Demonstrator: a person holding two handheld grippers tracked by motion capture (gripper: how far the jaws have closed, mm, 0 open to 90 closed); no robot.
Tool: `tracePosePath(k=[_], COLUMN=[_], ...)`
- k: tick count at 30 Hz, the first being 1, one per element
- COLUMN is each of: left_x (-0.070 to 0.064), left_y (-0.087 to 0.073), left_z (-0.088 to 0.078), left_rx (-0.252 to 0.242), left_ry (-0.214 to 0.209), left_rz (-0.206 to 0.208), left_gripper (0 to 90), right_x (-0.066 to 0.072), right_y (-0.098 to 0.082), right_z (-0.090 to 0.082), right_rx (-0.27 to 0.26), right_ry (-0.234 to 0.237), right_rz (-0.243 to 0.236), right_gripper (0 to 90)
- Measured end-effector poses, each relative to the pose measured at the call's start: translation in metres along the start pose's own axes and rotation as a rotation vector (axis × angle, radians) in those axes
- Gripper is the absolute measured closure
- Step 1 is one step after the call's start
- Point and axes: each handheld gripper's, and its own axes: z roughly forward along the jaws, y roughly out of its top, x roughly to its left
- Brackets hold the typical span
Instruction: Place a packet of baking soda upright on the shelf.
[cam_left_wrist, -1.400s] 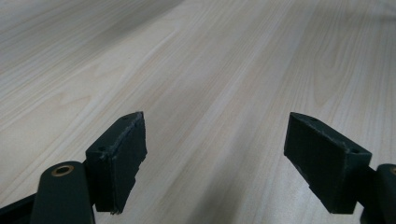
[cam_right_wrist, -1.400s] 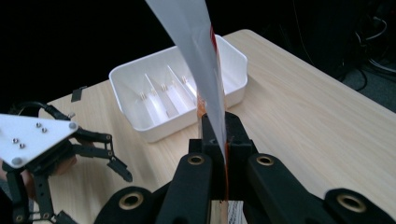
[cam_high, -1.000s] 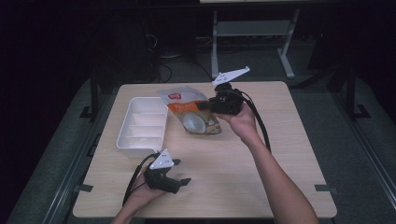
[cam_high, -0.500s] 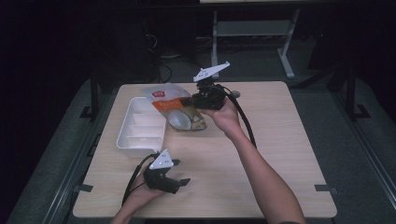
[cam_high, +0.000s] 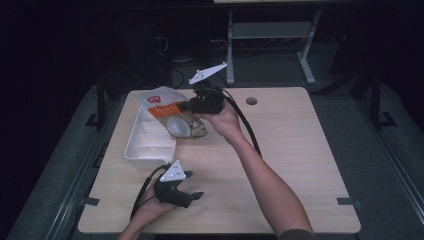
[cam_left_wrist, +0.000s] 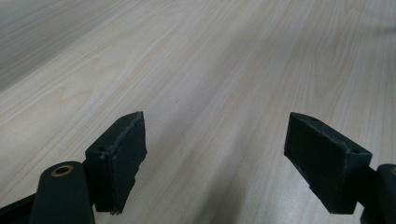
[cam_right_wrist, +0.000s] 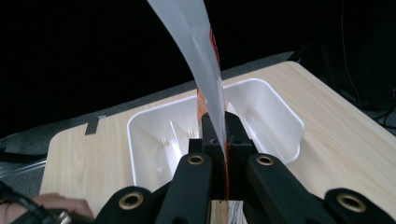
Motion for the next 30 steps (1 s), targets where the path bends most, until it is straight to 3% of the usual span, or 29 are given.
tracePosePath(k=[19, 30], left_x=[0.003, 0.004], left_y=[-0.002, -0.002], left_z=[-0.003, -0.003], left_rx=[-0.006, -0.004], left_ry=[0.008, 0.005], left_rz=[-0.006, -0.002], left_gripper=[20.6, 20.6], right_x=[0.008, 0.005], right_y=[0.023, 0.018], right_z=[0.052, 0.085], right_rx=[-0.009, -0.01], right_ry=[0.069, 0.08], right_rz=[-0.01, 0.012], right_gripper=[89.6, 89.6])
